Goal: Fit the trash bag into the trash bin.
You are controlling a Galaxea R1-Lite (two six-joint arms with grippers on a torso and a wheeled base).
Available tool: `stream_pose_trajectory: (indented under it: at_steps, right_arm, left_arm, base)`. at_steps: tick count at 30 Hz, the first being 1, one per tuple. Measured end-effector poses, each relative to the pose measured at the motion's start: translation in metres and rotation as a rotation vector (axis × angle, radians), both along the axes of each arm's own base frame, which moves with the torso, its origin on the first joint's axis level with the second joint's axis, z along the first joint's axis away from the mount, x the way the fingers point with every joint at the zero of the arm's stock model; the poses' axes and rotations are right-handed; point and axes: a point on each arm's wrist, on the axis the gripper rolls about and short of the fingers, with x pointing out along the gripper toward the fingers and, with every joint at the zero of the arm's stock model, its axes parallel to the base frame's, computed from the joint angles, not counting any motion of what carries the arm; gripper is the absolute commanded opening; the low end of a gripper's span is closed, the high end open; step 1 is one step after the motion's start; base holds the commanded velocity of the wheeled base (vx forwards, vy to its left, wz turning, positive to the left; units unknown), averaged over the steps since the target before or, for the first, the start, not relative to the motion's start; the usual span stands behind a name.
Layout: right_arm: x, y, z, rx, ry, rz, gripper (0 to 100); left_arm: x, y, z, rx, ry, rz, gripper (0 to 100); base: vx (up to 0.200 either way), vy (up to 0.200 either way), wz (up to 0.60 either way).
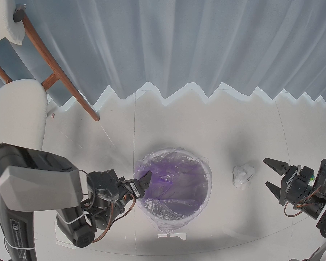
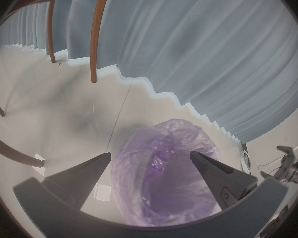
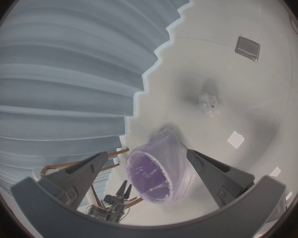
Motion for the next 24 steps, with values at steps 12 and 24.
stream_pose_trajectory:
  at_steps: [12,24]
  right_arm:
    - [0.025,0.020,0.009,-0.042,0.010,0.062,100]
    - [0.056,0.108,0.021,-0.161,0.014,0.350,100]
  left_arm:
    - [-0.056,0.033,0.079,-0.119,-0.139,-0.050,100]
    - [-0.132,0.059,0.110,-0.268,-0.160,-0.184,100]
  base:
    - [0.000,0.000,0.00]
    - [0.000,0.000,0.00]
